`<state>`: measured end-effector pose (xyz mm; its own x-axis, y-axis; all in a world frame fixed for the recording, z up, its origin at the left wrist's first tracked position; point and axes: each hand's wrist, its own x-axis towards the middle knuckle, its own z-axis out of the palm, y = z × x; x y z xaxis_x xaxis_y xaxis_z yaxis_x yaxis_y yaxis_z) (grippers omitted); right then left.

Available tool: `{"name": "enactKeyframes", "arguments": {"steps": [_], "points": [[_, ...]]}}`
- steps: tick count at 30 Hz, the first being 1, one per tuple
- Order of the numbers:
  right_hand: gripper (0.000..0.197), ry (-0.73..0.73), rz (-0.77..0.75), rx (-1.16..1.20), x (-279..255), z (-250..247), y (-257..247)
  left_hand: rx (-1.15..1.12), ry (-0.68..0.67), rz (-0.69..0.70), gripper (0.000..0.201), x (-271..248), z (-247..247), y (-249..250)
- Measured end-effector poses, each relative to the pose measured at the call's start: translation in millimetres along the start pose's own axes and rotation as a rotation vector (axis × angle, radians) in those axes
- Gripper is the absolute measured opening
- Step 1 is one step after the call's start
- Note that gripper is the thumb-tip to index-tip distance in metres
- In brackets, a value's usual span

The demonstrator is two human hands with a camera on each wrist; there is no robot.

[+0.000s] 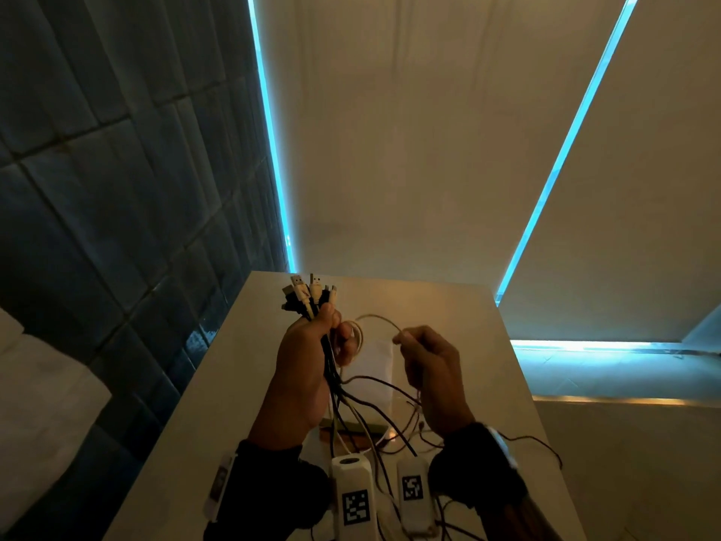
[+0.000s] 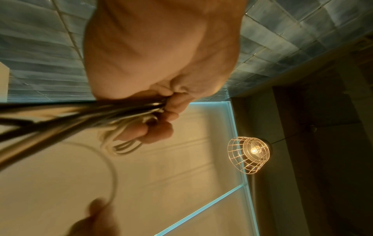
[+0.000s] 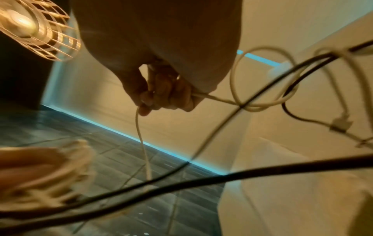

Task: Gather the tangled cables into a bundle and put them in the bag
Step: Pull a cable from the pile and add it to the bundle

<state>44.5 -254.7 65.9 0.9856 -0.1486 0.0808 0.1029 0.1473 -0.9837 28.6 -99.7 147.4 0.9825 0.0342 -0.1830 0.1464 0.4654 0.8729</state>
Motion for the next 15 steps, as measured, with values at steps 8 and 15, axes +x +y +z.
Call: {"name": "enactKeyframes", "arguments": {"steps": [8,15], "points": [[0.014,-0.367,-0.077,0.032,-16.5,13.8,-29.9,-0.044,0.022,-0.032,0.029,0.7,3.3,-4.1],[0.023,-0.374,-0.019,-0.026,-14.8,0.9,6.6,-0.359,-0.097,0.058,0.031,-3.7,3.5,-0.8]]}}
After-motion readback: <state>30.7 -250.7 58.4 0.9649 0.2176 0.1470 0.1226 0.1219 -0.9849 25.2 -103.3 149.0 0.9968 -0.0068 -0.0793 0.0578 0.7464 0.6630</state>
